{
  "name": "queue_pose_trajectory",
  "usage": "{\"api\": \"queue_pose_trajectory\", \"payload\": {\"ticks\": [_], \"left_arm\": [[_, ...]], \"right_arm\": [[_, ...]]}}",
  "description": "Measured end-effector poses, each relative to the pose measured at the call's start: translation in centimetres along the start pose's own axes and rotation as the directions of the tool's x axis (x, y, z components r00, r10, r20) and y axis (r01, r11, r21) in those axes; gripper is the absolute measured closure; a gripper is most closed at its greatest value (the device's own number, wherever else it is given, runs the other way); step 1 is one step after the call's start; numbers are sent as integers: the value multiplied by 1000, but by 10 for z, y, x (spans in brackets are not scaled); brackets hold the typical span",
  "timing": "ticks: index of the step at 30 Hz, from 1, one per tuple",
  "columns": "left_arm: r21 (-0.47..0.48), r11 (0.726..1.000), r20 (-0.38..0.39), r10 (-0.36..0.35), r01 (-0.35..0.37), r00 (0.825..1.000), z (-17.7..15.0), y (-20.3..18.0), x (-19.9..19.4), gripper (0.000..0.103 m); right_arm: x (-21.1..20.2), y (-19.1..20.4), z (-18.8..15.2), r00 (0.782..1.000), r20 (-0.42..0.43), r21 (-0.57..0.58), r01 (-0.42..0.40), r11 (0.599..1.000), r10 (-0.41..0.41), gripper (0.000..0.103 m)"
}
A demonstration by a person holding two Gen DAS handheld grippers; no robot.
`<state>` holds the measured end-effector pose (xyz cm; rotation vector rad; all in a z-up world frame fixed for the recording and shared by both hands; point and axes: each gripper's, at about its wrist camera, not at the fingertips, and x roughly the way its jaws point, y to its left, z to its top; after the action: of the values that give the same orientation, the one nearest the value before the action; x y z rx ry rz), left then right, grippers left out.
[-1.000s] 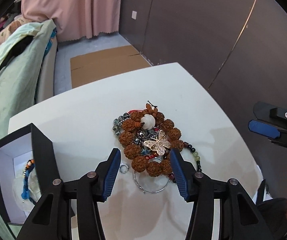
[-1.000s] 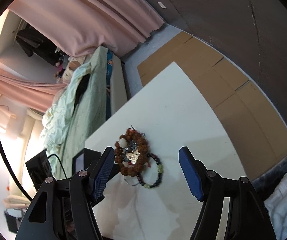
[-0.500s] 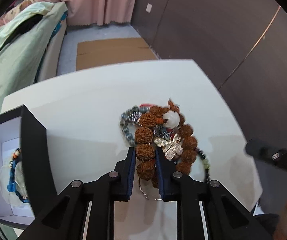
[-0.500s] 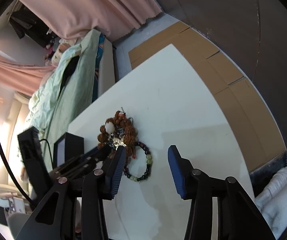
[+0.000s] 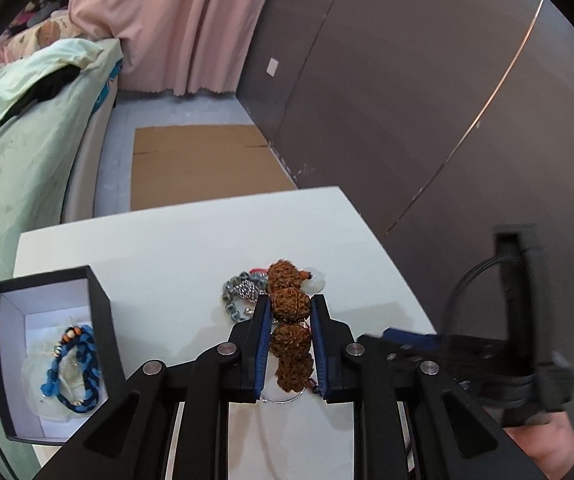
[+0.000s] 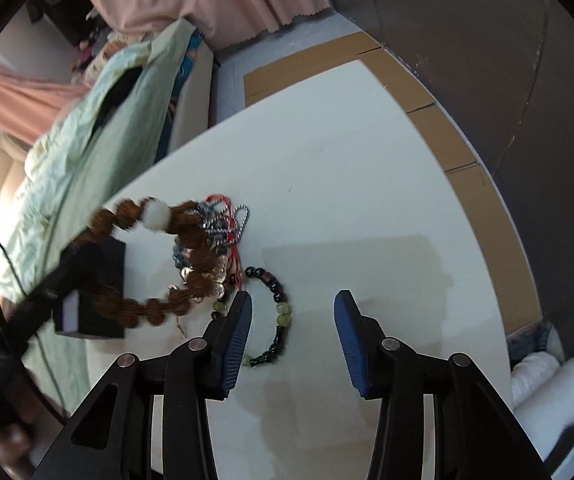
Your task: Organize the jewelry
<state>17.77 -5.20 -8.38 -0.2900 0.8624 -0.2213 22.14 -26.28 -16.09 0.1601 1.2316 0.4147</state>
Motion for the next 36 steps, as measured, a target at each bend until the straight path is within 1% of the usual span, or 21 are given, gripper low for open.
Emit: {"api": "queue_pose_trajectory", "payload": {"ticks": [5, 7, 8, 10, 13, 14, 15, 16, 18, 20, 24, 26, 29, 33, 35, 36], "left_arm": [[-15, 1000, 27, -1, 1, 1000, 3, 9, -15, 83], [-18, 1000, 38, 4, -3, 999, 4, 12, -22, 83], [-20, 1000, 44, 8, -7, 999, 4, 14, -26, 83], [-23, 1000, 57, 17, -15, 998, 4, 18, -33, 83], [-30, 999, 75, 39, -36, 996, 4, 25, -43, 83], [-35, 998, 85, 49, -46, 995, 4, 28, -49, 83], [-40, 998, 91, 53, -50, 994, 3, 30, -52, 83], [-46, 998, 98, 58, -53, 994, 3, 33, -57, 83], [-56, 997, 112, 64, -58, 992, 1, 37, -65, 83], [-67, 996, 126, 70, -62, 990, 0, 42, -74, 83], [-93, 994, 168, 73, -58, 983, 1, 52, -95, 83], [-109, 992, 187, 76, -57, 979, 3, 58, -104, 83], [-128, 990, 202, 82, -57, 976, 2, 65, -113, 83], [-143, 988, 216, 92, -62, 972, -1, 72, -123, 83], [-149, 987, 222, 96, -64, 970, -2, 75, -128, 83], [-151, 986, 223, 98, -65, 970, -2, 75, -129, 83]], "right_arm": [[11, 16, -5, 996, -19, -81, 90, 993, -92, 60], [12, 22, -7, 988, -5, -124, 149, 981, -151, 61], [13, 27, -9, 982, 4, -148, 187, 971, -189, 63], [14, 35, -12, 970, 19, -185, 240, 953, -241, 64], [15, 43, -18, 953, 40, -228, 302, 925, -301, 64], [14, 45, -18, 953, 44, -240, 300, 923, -298, 71], [13, 46, -19, 955, 45, -251, 294, 922, -293, 86], [12, 49, -21, 954, 43, -264, 298, 917, -298, 94], [7, 50, -24, 950, 50, -278, 311, 909, -310, 94], [-2, 52, -27, 957, 60, -266, 289, 920, -283, 94], [-34, 50, -33, 977, 108, -218, 205, 954, -185, 94], [-51, 50, -36, 982, 136, -197, 158, 968, -132, 94], [-65, 52, -38, 981, 176, -180, 119, 977, -87, 94], [-81, 56, -41, 975, 219, -173, 86, 981, -46, 94], [-88, 62, -36, 970, 241, -180, 62, 982, -16, 94], [-87, 67, -27, 968, 250, -183, 51, 982, -3, 94]]}}
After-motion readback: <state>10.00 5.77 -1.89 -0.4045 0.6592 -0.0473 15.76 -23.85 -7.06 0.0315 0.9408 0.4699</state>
